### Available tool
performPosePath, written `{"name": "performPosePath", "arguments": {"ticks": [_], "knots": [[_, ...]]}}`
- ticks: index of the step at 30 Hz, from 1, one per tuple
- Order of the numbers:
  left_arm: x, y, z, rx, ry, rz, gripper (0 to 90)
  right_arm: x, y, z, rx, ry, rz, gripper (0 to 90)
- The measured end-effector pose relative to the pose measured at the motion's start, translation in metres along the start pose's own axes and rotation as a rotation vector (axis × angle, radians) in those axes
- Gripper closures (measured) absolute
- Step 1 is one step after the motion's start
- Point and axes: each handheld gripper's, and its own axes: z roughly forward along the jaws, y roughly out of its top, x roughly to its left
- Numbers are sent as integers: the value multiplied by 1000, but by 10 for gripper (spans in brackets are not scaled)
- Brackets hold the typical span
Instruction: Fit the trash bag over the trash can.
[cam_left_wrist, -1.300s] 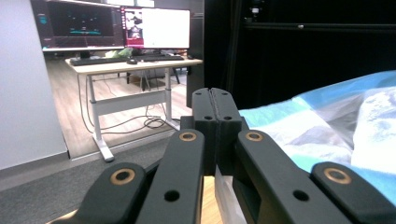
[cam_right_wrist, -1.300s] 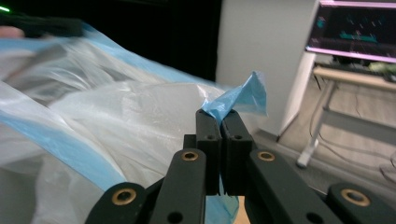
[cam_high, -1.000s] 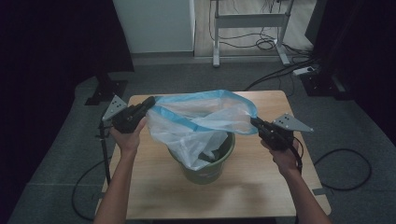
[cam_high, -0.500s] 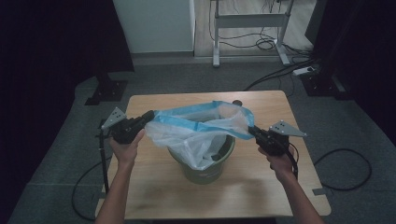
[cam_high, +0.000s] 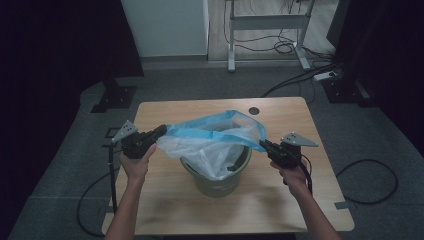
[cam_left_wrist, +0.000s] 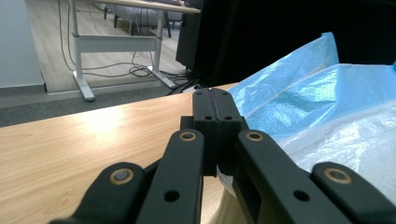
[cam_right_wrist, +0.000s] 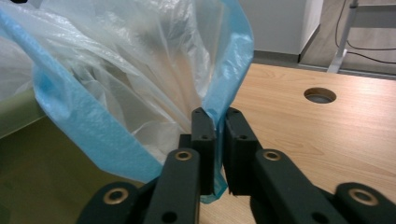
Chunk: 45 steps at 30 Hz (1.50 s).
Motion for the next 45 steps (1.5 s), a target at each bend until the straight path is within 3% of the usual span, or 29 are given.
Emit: {"name": "performPosePath", "arguments": {"ticks": [3,7,10,13,21,25,30,37,45], "knots": [[-1,1,-1,-12,-3,4,900,1,5,-8,-41,-58,3,615],[-2,2,-2,-23,-2,11,900,0,19,-28,-118,-124,16,476],[-2,2,-2,-26,-6,9,900,1,29,-43,-160,-138,17,436],[-4,2,-1,-21,-7,10,900,4,36,-53,-181,-123,2,436],[-6,4,0,-18,-6,14,900,13,32,-52,-169,-79,-18,434],[-6,4,1,-16,-4,14,900,20,35,-49,-170,-34,-34,424],[-8,7,1,-16,-6,22,900,41,49,-46,-173,54,-80,409],[-11,10,3,-13,-7,28,900,70,66,-27,-110,184,-153,382],[-14,11,3,-13,-5,33,900,86,70,-9,-59,261,-201,406]]}}
